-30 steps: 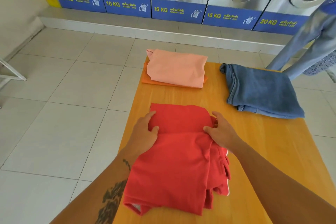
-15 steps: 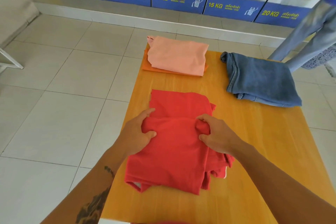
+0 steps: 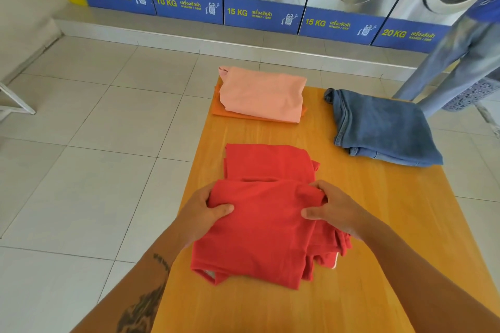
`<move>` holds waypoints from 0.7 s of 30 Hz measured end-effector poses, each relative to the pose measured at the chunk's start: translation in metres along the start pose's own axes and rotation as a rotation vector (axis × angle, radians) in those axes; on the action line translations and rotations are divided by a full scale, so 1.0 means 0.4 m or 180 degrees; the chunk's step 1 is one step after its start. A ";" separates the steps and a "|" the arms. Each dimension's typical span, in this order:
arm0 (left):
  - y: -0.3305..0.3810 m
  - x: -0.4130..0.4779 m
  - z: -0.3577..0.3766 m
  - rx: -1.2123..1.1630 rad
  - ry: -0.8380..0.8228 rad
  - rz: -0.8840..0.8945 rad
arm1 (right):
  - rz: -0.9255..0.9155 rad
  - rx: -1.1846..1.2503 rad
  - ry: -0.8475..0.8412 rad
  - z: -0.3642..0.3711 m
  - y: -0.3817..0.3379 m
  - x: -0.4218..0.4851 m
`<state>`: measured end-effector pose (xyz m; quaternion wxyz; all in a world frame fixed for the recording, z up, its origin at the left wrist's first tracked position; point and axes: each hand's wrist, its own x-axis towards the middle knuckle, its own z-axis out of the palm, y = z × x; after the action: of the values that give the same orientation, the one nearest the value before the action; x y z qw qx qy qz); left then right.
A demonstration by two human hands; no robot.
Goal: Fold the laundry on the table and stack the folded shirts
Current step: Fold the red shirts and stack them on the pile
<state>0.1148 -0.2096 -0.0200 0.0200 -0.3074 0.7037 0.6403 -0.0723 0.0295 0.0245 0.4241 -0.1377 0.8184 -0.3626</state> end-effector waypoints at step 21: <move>0.078 -0.062 0.054 0.0288 0.0951 0.0707 | -0.1332 0.0323 0.0234 -0.005 -0.031 -0.062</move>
<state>0.1126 -0.1799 0.0143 -0.1416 -0.3183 0.7565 0.5535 -0.0600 0.0349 0.0488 0.3158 -0.2697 0.7676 -0.4881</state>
